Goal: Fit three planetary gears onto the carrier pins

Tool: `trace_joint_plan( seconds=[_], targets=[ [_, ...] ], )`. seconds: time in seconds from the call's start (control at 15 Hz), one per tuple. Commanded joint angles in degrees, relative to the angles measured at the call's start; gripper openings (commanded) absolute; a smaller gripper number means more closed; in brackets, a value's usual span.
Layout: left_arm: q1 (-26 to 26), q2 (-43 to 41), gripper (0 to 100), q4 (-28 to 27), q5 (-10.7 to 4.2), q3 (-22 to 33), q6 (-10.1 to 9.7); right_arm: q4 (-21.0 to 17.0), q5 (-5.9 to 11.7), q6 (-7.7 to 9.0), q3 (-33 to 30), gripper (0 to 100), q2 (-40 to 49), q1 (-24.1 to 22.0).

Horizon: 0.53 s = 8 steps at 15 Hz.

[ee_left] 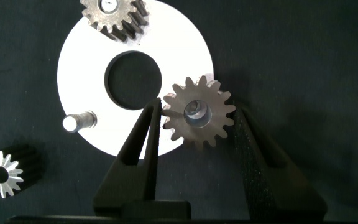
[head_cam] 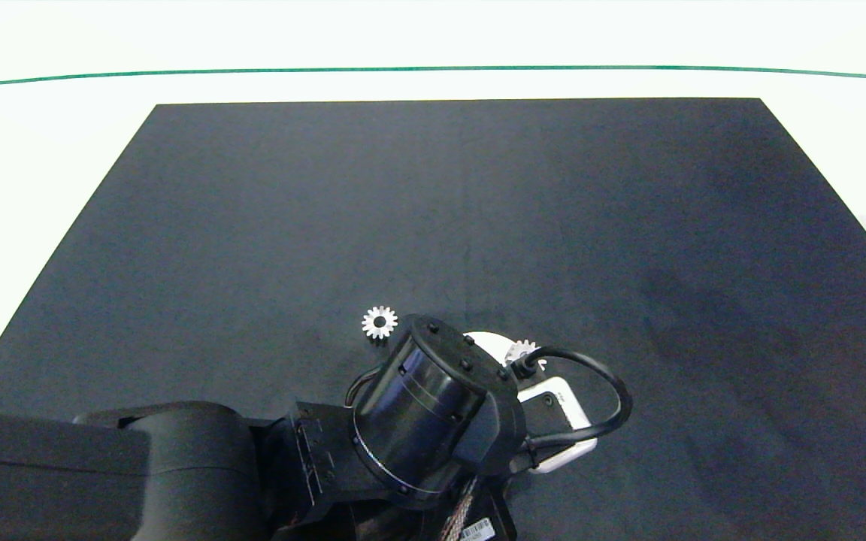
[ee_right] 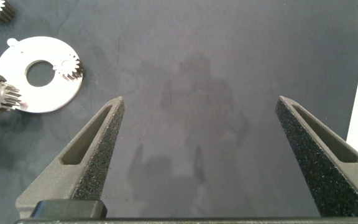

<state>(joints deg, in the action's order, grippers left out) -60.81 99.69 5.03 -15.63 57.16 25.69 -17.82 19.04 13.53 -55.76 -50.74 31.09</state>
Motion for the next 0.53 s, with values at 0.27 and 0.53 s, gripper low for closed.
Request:
trace_joint_plan(
  seconds=[0.27, 0.53],
  targets=[
    [0.16, 0.41, 16, 0.06, -0.10, -0.30, 0.24, -0.11, 0.12, 0.09, -0.05, 100, 0.02, 0.03],
    [-0.01, 0.85, 16, 0.06, -0.10, -0.12, 0.15, -0.11, 0.12, 0.09, -0.05, 100, -0.06, 0.03]
  ],
)
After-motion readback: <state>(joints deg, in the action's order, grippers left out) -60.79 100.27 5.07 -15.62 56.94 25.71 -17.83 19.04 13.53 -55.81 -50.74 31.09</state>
